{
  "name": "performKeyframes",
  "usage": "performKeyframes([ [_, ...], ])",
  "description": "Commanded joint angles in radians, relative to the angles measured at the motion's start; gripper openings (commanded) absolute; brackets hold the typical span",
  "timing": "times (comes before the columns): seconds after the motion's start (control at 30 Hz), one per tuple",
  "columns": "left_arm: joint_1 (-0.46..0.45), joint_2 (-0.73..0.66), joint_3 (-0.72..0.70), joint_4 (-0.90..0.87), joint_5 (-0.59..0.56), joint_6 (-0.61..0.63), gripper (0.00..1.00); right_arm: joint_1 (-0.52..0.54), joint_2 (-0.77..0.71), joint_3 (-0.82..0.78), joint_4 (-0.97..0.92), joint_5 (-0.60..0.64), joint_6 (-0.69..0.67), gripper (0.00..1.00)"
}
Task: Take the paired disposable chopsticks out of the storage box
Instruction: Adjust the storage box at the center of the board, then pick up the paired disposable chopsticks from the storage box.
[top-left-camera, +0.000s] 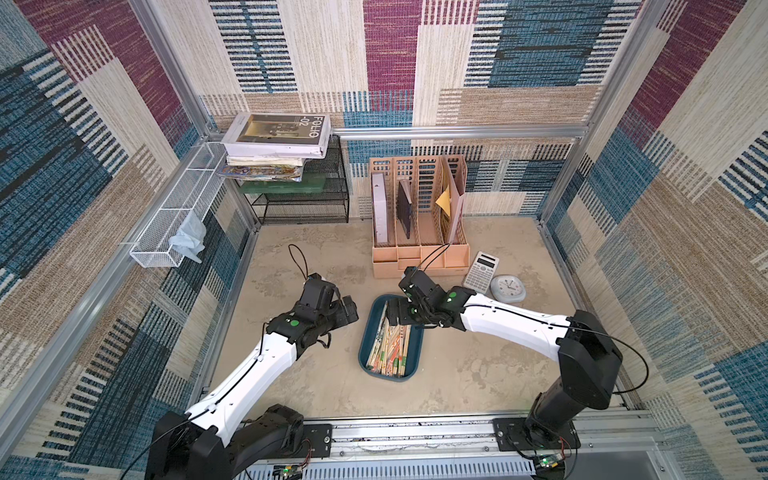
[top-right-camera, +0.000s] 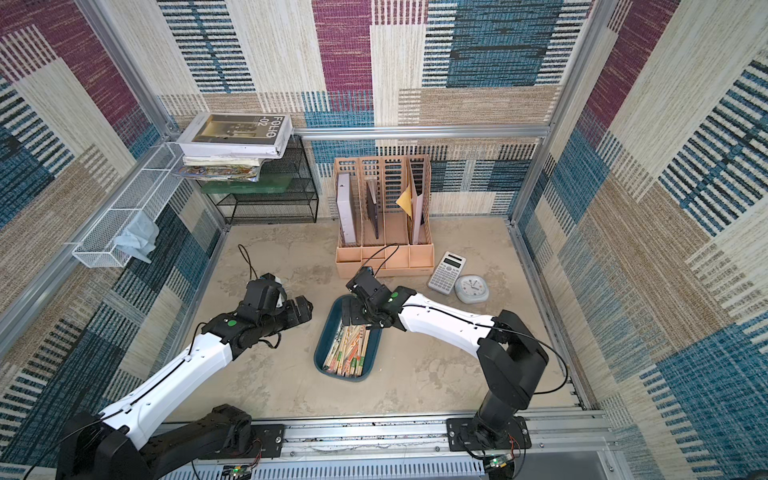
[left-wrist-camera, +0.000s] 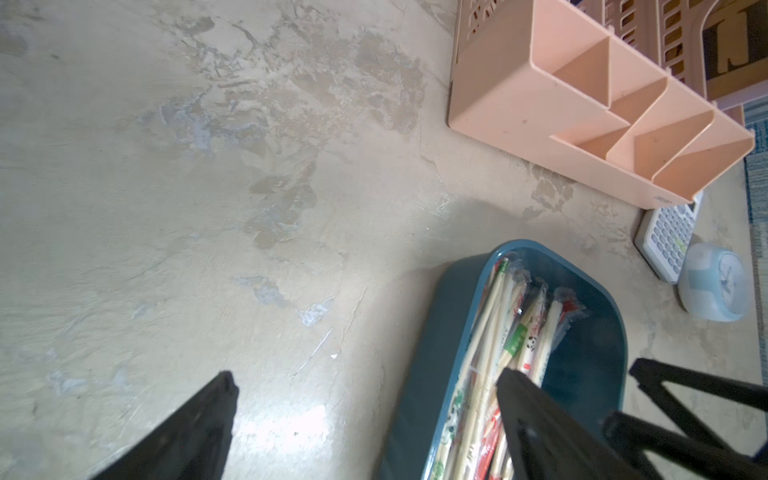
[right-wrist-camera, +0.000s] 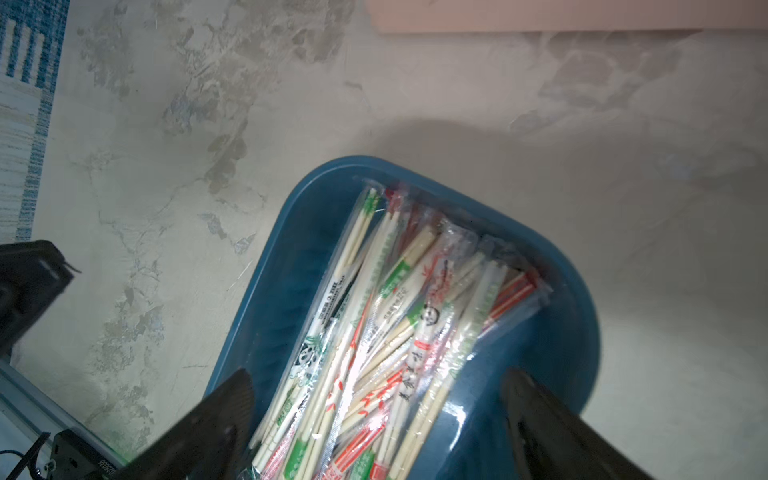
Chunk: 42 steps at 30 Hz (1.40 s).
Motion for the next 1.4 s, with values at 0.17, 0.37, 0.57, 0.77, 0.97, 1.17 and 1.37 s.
performKeyframes([
  [0.17, 0.006, -0.014, 0.016, -0.038, -0.043, 0.01, 0.99, 0.04, 0.132, 0.079, -0.01, -0.018, -0.01, 0.69],
  [0.37, 0.008, -0.025, 0.017, -0.034, -0.036, 0.021, 0.99, 0.046, 0.151, 0.084, -0.015, -0.017, -0.008, 0.55],
  [0.57, 0.007, -0.022, 0.017, -0.027, -0.029, 0.024, 0.99, 0.048, 0.159, 0.075, -0.016, -0.015, -0.002, 0.54],
  [0.77, 0.007, -0.016, 0.016, -0.022, -0.014, 0.021, 0.99, 0.048, 0.181, 0.081, -0.016, -0.012, -0.001, 0.5],
  [0.97, 0.007, -0.021, 0.013, -0.022, -0.015, 0.024, 0.99, 0.048, 0.196, 0.086, -0.011, -0.017, 0.0, 0.49],
  [1.17, 0.007, -0.017, 0.009, -0.018, -0.01, 0.023, 0.99, 0.048, 0.214, 0.093, -0.01, -0.02, 0.0, 0.47],
  [1.37, 0.007, -0.015, 0.007, -0.013, -0.008, 0.023, 0.99, 0.047, 0.228, 0.098, -0.011, -0.024, -0.001, 0.42],
])
